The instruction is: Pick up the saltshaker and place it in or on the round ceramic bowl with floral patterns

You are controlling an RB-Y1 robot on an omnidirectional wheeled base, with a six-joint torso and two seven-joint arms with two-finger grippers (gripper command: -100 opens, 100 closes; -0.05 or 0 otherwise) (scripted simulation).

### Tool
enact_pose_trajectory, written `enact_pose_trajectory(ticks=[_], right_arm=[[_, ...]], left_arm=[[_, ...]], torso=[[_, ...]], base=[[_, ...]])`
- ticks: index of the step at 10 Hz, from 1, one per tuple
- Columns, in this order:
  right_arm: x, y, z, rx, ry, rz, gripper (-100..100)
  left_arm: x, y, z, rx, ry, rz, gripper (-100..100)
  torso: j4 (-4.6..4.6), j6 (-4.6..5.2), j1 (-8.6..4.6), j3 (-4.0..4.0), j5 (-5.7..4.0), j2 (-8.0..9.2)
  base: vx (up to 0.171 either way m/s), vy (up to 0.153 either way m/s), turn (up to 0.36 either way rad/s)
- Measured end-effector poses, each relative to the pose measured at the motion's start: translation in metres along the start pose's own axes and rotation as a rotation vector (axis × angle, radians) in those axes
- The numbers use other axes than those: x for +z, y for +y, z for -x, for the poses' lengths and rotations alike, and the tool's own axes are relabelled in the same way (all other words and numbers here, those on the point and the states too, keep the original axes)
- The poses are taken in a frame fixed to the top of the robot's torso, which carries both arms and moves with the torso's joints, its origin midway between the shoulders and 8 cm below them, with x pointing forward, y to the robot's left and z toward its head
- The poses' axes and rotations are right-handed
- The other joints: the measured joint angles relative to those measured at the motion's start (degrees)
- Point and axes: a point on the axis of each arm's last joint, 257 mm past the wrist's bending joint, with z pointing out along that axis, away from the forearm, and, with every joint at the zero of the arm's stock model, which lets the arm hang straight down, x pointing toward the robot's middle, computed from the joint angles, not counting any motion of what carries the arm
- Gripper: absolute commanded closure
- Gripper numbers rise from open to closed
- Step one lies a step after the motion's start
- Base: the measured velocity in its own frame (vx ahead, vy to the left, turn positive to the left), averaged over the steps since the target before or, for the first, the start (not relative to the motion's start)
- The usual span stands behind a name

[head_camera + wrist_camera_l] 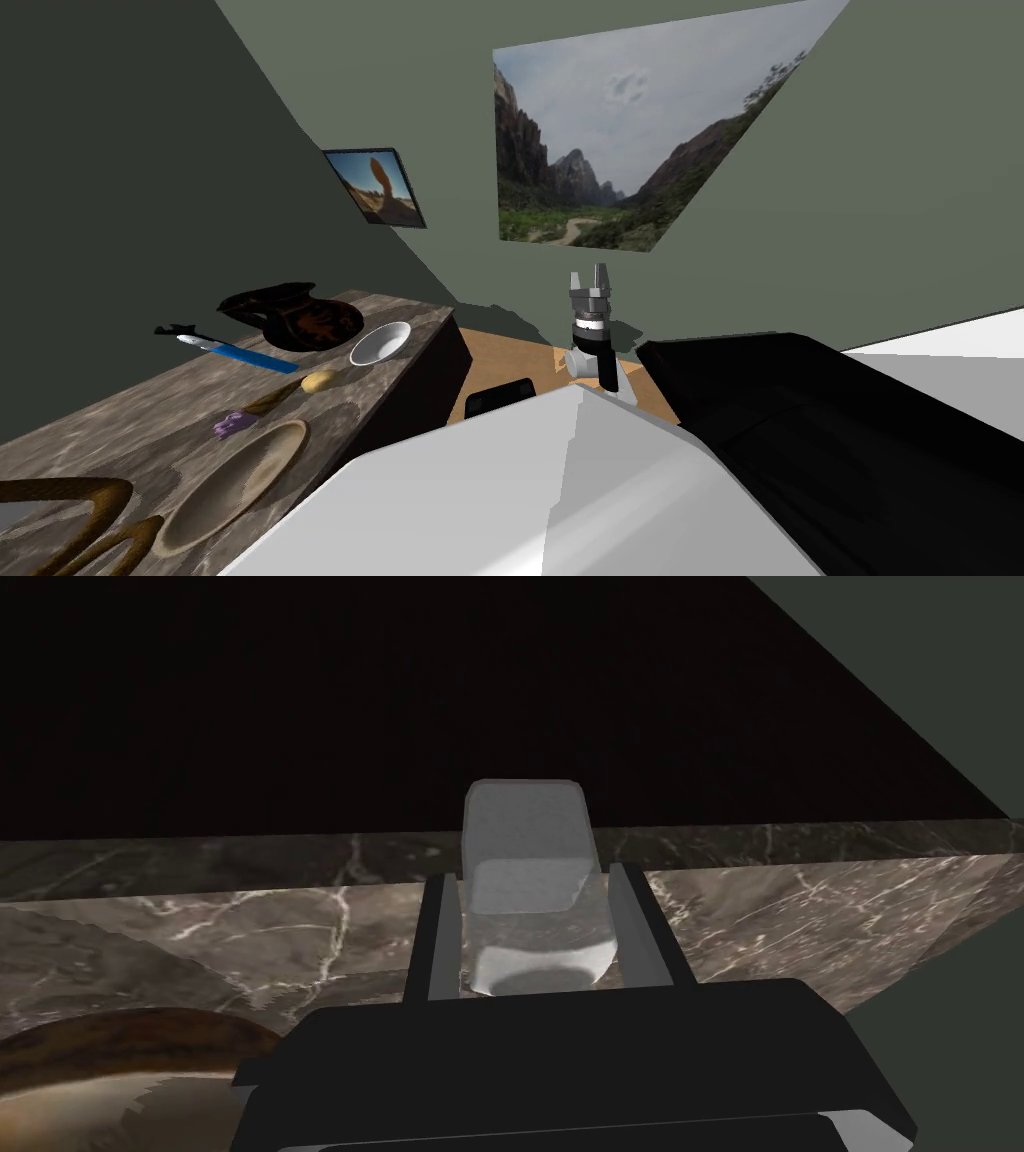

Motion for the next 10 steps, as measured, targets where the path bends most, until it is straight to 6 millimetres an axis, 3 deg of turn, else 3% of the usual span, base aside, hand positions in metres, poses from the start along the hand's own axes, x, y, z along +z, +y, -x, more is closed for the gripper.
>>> enact_pose_trajectory(ticks=[2, 4, 10], right_arm=[[0.0, 0.0, 0.0, 0.0, 0.0, 0.0, 0], [0.0, 0.0, 0.0, 0.0, 0.0, 0.0, 0], [0.0, 0.0, 0.0, 0.0, 0.0, 0.0, 0]], left_arm=[[-0.006, 0.005, -0.007, 0.008, 0.026, 0.029, 100], [-0.015, 0.0, -0.002, 0.01, 0.022, 0.029, 100], [-0.04, -0.041, 0.042, -0.014, -0.074, -0.047, 100]], torso=[[-0.02, 0.0, 0.11, -0.06, -0.01, -0.11], [0.02, -0.02, 0.47, 0.01, 0.04, 0.01], [0.23, -0.05, 0.95, 0.3, 0.14, 0.39]], base=[[0.131, -0.086, 0.007], [0.09, -0.008, 0.046], [0.06, 0.051, 0.069]])
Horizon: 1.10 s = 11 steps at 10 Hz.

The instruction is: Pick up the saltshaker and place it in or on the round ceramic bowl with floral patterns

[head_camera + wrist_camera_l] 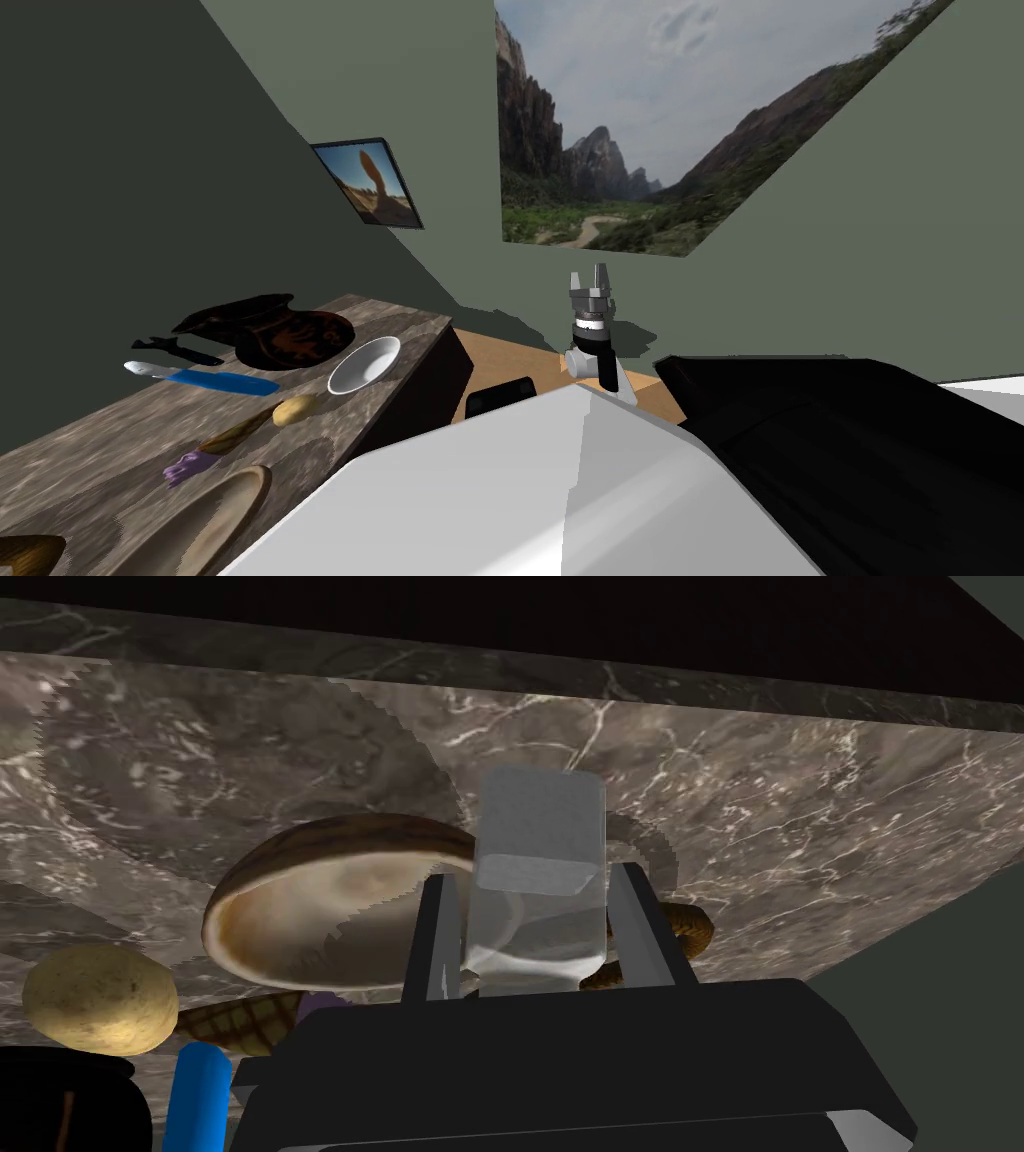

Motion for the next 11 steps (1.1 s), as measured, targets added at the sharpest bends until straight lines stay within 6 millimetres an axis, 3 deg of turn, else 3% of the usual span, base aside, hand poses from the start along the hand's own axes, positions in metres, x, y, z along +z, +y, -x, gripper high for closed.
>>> enact_pose_trajectory(ticks=[8, 9, 11], right_arm=[[0.0, 0.0, 0.0, 0.0, 0.0, 0.0, 0], [0.0, 0.0, 0.0, 0.0, 0.0, 0.0, 0], [0.0, 0.0, 0.0, 0.0, 0.0, 0.0, 0]], left_arm=[[-0.033, -0.052, 0.057, -0.045, -0.134, -0.125, 100], [-0.034, -0.054, 0.059, -0.046, -0.137, -0.128, -100], [-0.034, -0.054, 0.059, -0.046, -0.137, -0.128, -100]], torso=[[0.19, 0.05, -0.05, 0.22, -0.01, 0.25], [0.2, 0.01, -0.14, 0.27, 0.01, 0.37], [0.23, 0.0, -0.24, 0.36, -0.01, 0.5]], base=[[0.045, 0.048, 0.054], [0.006, 0.005, -0.003], [0.0, 0.0, 0.0]])
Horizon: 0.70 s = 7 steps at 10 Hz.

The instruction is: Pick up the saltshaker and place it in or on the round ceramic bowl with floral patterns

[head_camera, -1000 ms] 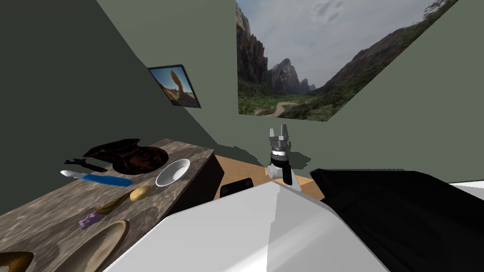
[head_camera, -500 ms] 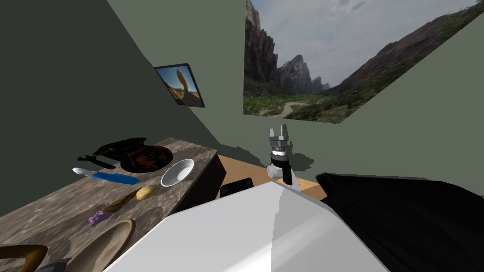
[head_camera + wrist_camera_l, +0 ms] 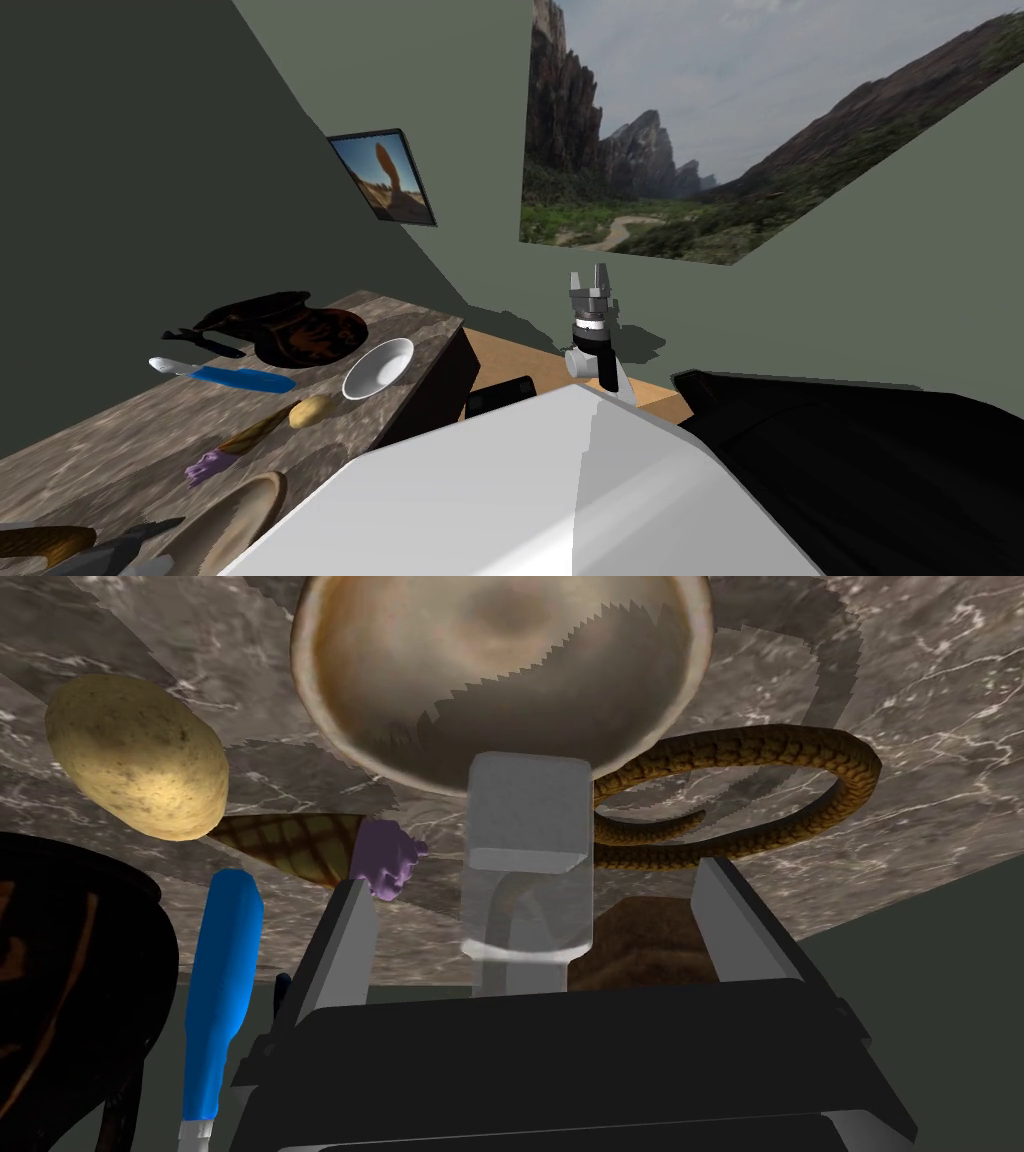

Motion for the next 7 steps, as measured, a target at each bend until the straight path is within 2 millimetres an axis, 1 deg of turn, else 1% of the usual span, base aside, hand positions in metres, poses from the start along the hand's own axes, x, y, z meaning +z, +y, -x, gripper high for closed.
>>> enact_pose_trajectory(ticks=[2, 3, 4, 7], right_arm=[[0.0, 0.0, 0.0, 0.0, 0.0, 0.0, 0], [0.0, 0.0, 0.0, 0.0, 0.0, 0.0, 0], [0.0, 0.0, 0.0, 0.0, 0.0, 0.0, 0], [0.0, 0.0, 0.0, 0.0, 0.0, 0.0, 0]], left_arm=[[0.0, 0.0, 0.0, 0.0, 0.0, 0.0, -100], [0.0, 0.0, 0.0, 0.0, 0.0, 0.0, 0], [0.0, 0.0, 0.0, 0.0, 0.0, 0.0, -100], [-0.015, -0.009, 0.0, 0.005, 0.003, -0.004, -100]], torso=[[0.01, 0.0, -0.02, 0.02, 0.0, 0.03], [0.01, 0.0, -0.02, 0.02, -0.01, 0.03], [0.01, 0.0, -0.02, 0.02, -0.01, 0.03], [0.0, -0.01, 0.07, 0.01, 0.01, 0.01]], base=[[0.0, 0.0, 0.0], [0.0, 0.0, 0.0], [0.001, 0.011, 0.037], [0.004, 0.025, 0.042]])
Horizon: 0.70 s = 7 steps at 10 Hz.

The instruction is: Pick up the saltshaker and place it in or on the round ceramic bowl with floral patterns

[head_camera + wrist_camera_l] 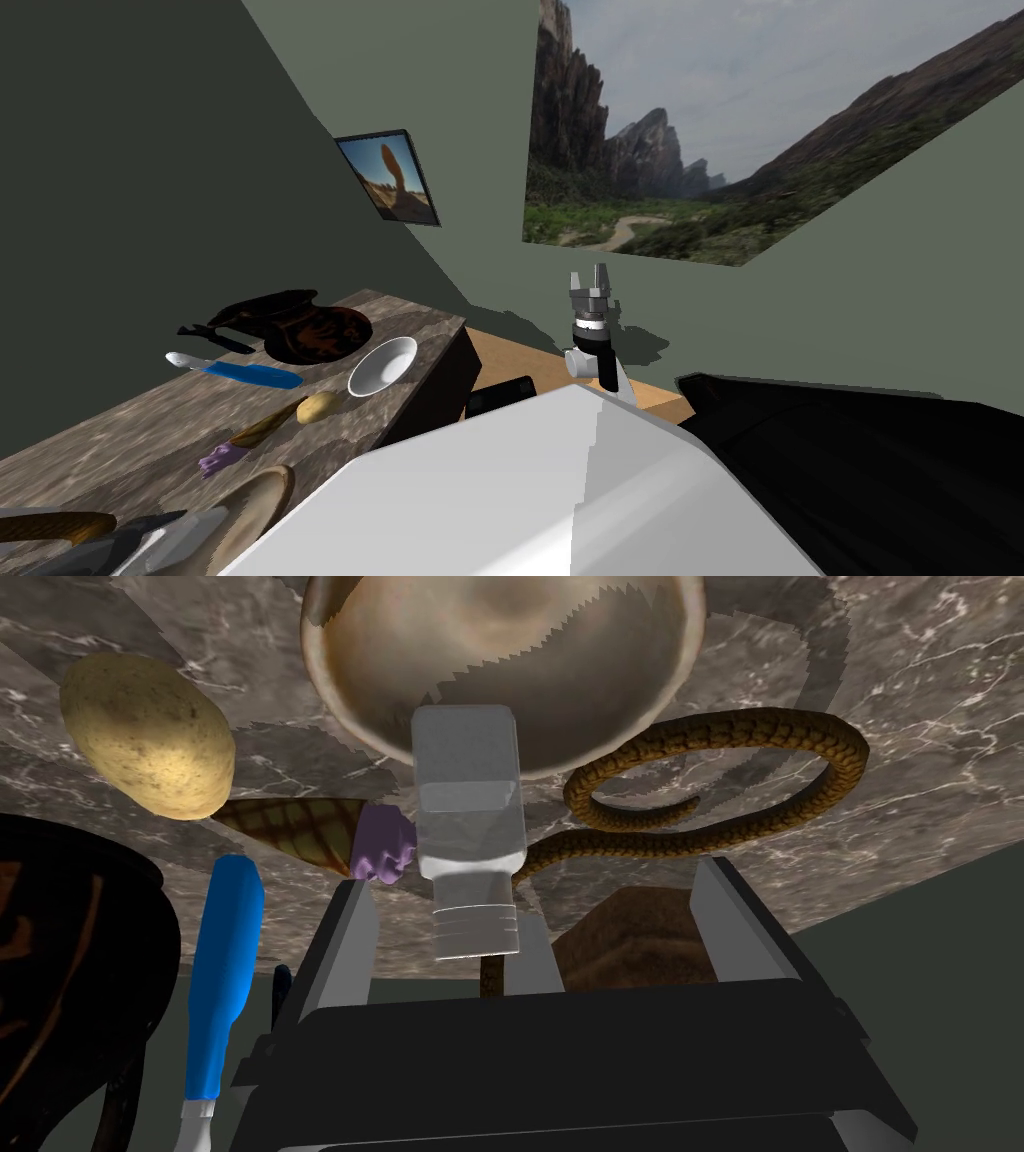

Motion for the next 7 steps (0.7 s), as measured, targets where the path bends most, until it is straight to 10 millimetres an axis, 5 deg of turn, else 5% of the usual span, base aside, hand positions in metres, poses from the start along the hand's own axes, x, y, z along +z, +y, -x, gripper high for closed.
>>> enact_pose_trajectory(ticks=[7], right_arm=[[0.0, 0.0, 0.0, 0.0, 0.0, 0.0, 0]], left_arm=[[-0.034, -0.023, 0.0, 0.027, -0.006, -0.01, -100]], torso=[[0.0, 0.01, -0.12, 0.0, -0.03, 0.0]], base=[[0.002, 0.007, 0.019]])
